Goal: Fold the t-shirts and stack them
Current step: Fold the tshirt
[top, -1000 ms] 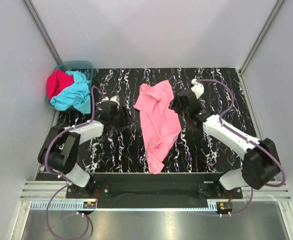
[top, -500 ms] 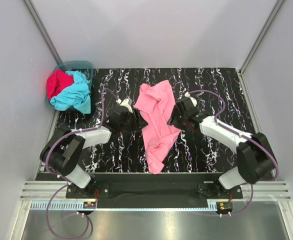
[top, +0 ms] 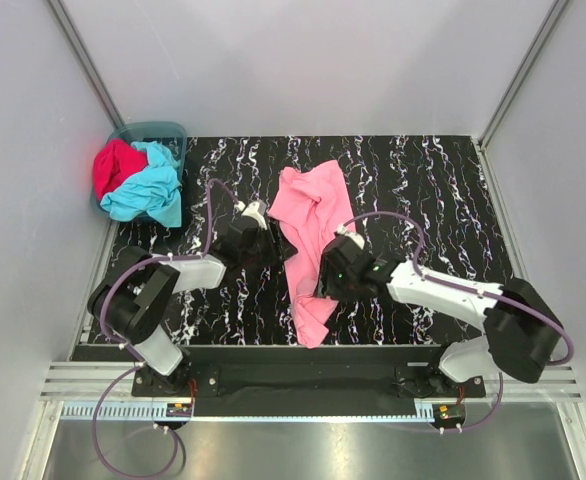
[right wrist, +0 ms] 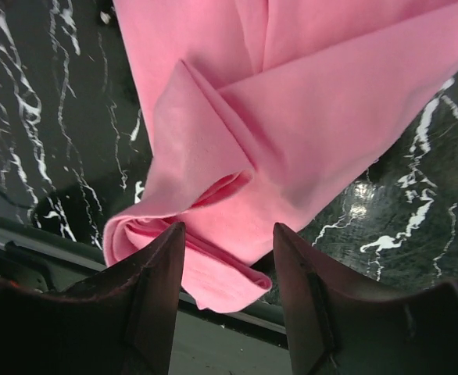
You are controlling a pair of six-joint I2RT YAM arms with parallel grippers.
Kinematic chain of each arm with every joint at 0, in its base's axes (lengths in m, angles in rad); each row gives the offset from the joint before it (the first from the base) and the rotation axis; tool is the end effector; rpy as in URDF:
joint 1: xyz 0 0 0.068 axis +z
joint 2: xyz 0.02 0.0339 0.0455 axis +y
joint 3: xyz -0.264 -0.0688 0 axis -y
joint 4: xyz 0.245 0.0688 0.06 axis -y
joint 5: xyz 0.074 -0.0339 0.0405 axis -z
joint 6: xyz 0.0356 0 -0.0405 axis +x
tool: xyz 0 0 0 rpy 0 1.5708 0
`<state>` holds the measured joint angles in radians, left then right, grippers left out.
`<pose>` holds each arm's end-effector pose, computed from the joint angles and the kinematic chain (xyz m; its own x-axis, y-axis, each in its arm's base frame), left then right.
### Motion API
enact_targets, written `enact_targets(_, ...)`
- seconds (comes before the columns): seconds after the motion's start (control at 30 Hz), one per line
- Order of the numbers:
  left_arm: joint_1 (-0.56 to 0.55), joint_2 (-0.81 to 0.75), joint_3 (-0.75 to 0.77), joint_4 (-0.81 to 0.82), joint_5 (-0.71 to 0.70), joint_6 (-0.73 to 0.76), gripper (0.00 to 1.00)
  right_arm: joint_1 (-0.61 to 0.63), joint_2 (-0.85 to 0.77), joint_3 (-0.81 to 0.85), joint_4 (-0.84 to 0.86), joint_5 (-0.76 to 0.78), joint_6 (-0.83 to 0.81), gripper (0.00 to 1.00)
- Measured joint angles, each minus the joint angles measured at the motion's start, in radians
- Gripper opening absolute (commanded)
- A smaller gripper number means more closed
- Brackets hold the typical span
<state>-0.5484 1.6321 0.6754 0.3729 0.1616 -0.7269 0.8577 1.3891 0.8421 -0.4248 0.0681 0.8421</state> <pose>0.2679 -0.1704 0.1512 -0.7695 -0.2985 -0.5645 0.1575 0.7680 -0.6208 0.1814 0.2060 0.2065 -0.9040 0.0926 -0.4174 -0.0827 0.9200 0.3832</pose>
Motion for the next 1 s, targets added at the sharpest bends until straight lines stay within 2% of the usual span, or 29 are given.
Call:
enact_targets(0.17,0.000,0.000,-0.023,0.042,0.010,0.005,0.57,0.021,0.055,0.000,0.016,0.002,0.019,0.55)
enact_targets(1.0,0.000,0.018,-0.047,0.089,0.035,0.022,0.55,0.011,0.078,0.055,0.043,0.044,0.004,0.55)
